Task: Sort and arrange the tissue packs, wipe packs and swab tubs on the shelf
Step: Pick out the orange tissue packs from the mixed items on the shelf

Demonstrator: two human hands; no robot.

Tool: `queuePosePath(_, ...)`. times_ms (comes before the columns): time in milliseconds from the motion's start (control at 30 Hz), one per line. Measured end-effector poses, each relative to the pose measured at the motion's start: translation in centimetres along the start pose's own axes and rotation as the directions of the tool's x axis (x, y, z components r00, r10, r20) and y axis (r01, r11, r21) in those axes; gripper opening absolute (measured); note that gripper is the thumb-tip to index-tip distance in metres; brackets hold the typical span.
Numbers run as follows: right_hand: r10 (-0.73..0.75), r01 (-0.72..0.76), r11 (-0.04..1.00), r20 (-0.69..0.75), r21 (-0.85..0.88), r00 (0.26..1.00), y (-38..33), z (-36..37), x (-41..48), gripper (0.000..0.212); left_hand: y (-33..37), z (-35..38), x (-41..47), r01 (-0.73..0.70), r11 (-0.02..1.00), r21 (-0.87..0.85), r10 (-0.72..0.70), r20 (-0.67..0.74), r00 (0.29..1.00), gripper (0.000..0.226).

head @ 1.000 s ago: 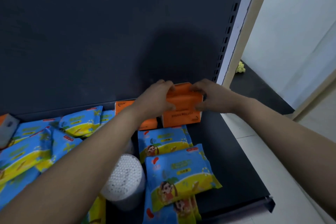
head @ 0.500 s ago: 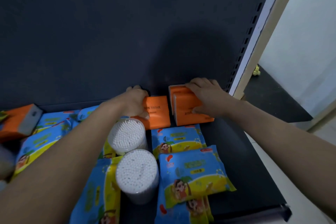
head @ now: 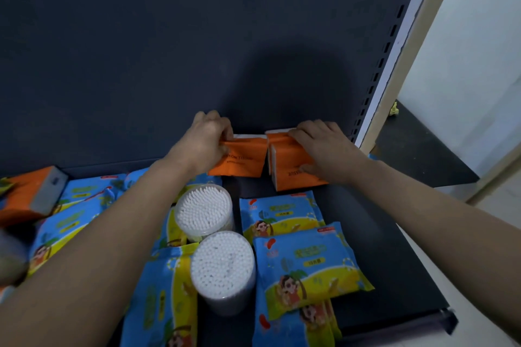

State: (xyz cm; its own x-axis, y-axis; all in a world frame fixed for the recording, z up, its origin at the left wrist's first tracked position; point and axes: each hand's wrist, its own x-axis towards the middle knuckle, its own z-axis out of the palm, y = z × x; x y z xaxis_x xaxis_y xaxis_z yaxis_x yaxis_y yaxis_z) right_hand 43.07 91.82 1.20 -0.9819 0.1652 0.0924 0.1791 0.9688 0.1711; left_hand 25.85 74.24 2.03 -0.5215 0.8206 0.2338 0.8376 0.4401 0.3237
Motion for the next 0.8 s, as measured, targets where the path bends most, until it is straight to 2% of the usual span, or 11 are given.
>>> queuePosePath(100, 0.016, -0.017, 1.000, 0.046, 0.014, 0.999, -0.1, -0.1, -0.1, 0.083, 0.1, -0.4, 0.0, 0.000, 1.000, -0.026, 0.000, 0.010, 1.000, 0.012)
queuePosePath(267, 0.050, -0.051, 0.999, 0.061, 0.014, 0.997, 0.2, -0.3, -0.4, 0.077, 0.7, 0.2, -0.3, 0.021, 0.998, -0.053, -0.020, 0.021, 1.000, 0.015)
queuePosePath(400, 0.068, -0.070, 0.997, 0.077, 0.022, 0.995, 0.1, -0.3, -0.6, 0.078, 0.4, 1.0, -0.4, 0.037, 0.999, -0.002, -0.037, 0.087, 0.996, 0.026)
queuePosePath(600, 0.067, -0.068, 0.998, 0.065, 0.006, 0.996, -0.2, -0.4, -0.7, 0.077, 0.0, 1.5, -0.5, -0.020, 0.998, 0.065, 0.021, -0.024, 0.999, 0.022)
queuePosePath(733, 0.039, -0.040, 0.999, 0.033, 0.026, 0.999, -0.6, -0.7, -0.9, 0.074, 0.1, 0.3, -0.7, -0.016, 0.999, 0.041, 0.012, 0.081, 0.997, 0.024)
queuePosePath(800, 0.008, -0.008, 0.998, 0.000, 0.062, 1.000, -0.8, -1.0, -0.9, 0.070, 0.4, -0.4, -1.2, -0.019, 1.000, 0.024, 0.017, 0.087, 0.996, 0.026)
